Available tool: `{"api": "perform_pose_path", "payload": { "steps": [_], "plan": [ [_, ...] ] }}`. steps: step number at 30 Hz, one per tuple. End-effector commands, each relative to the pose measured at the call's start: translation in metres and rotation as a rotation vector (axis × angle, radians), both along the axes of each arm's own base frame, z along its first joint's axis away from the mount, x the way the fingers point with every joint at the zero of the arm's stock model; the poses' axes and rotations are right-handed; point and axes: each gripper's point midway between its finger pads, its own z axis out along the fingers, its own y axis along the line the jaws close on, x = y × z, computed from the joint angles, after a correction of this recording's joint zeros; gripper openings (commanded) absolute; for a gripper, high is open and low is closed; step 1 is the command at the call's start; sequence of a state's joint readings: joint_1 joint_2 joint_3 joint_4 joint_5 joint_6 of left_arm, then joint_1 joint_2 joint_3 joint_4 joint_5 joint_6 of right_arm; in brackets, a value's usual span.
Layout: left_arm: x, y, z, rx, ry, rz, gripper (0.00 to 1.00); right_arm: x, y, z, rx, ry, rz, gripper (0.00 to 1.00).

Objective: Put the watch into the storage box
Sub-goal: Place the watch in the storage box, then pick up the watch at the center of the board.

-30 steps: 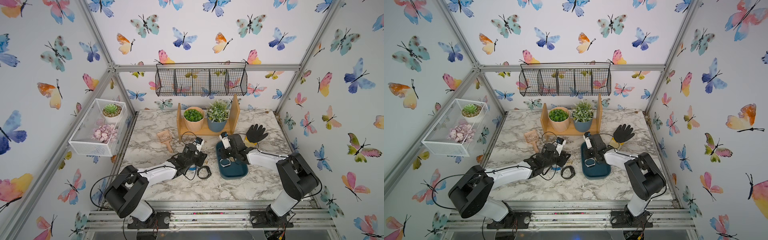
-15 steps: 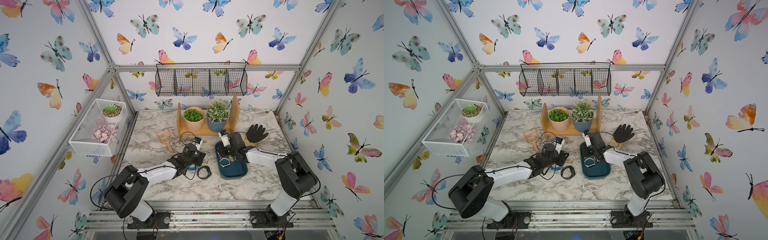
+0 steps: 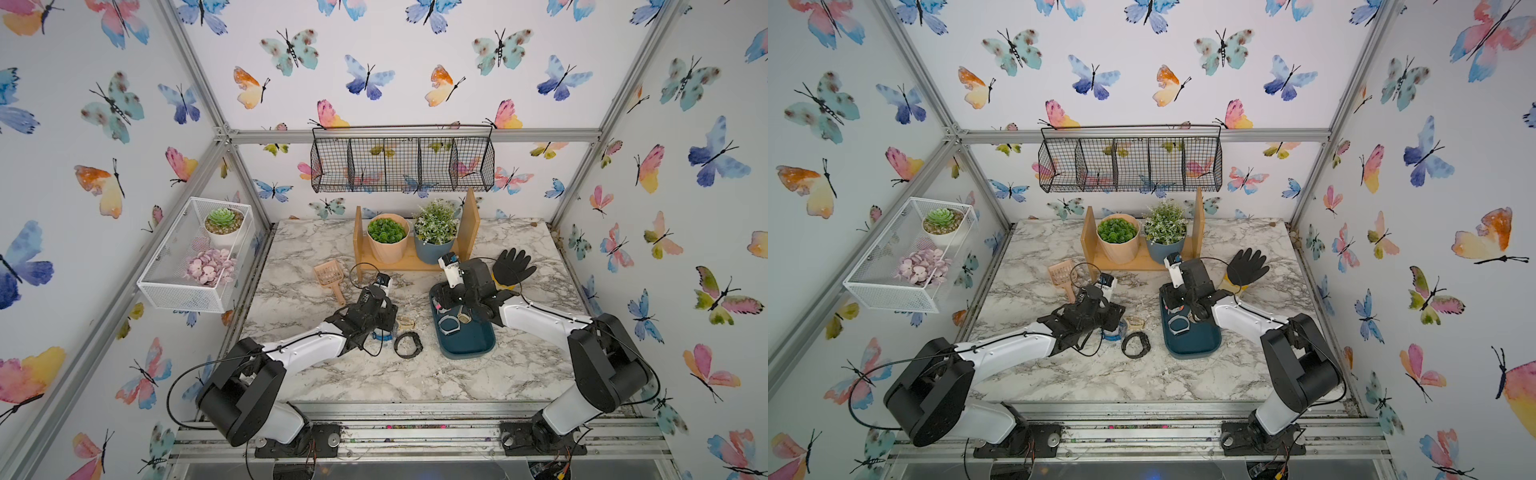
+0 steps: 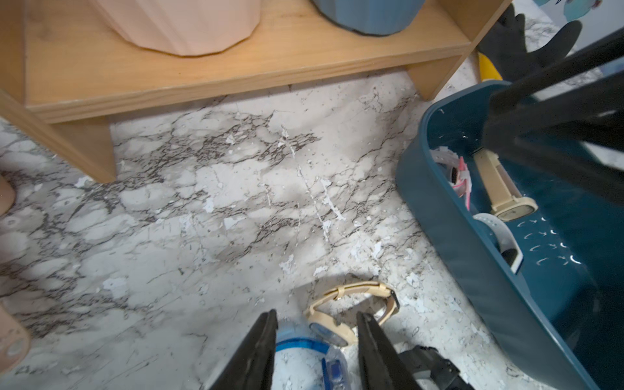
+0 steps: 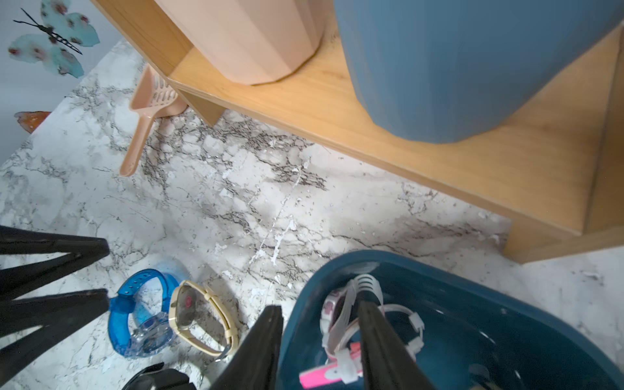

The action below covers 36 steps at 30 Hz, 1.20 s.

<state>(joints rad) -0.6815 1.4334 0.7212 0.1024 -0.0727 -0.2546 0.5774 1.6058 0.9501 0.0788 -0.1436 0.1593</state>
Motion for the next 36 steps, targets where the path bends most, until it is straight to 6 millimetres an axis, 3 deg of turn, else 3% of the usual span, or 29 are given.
{"api": "perform_pose_path", "payload": {
  "steps": [1, 9, 17, 25, 31, 36],
  "plan": [
    [-0.013, 0.018, -0.013, 0.062, 0.062, 0.035, 0.43, -0.009, 0.015, 0.012, -0.026, -0.026, 0.061, 0.46],
    [-0.038, 0.031, -0.032, 0.059, 0.157, 0.054, 0.44, -0.037, 0.044, 0.007, -0.017, -0.022, 0.169, 0.51],
    [-0.052, 0.044, -0.057, 0.048, 0.239, 0.128, 0.47, -0.044, 0.054, 0.002, -0.021, -0.016, 0.195, 0.52],
    [-0.045, 0.06, -0.064, 0.105, 0.22, 0.216, 0.51, -0.046, 0.059, -0.007, -0.029, 0.0, 0.207, 0.52],
    [-0.036, 0.055, -0.064, 0.106, 0.208, 0.219, 0.51, -0.048, 0.06, -0.012, -0.038, 0.007, 0.211, 0.52],
    [-0.026, 0.05, -0.053, 0.084, 0.171, 0.226, 0.51, -0.049, 0.06, -0.016, -0.043, 0.014, 0.213, 0.53]
  ]
}}
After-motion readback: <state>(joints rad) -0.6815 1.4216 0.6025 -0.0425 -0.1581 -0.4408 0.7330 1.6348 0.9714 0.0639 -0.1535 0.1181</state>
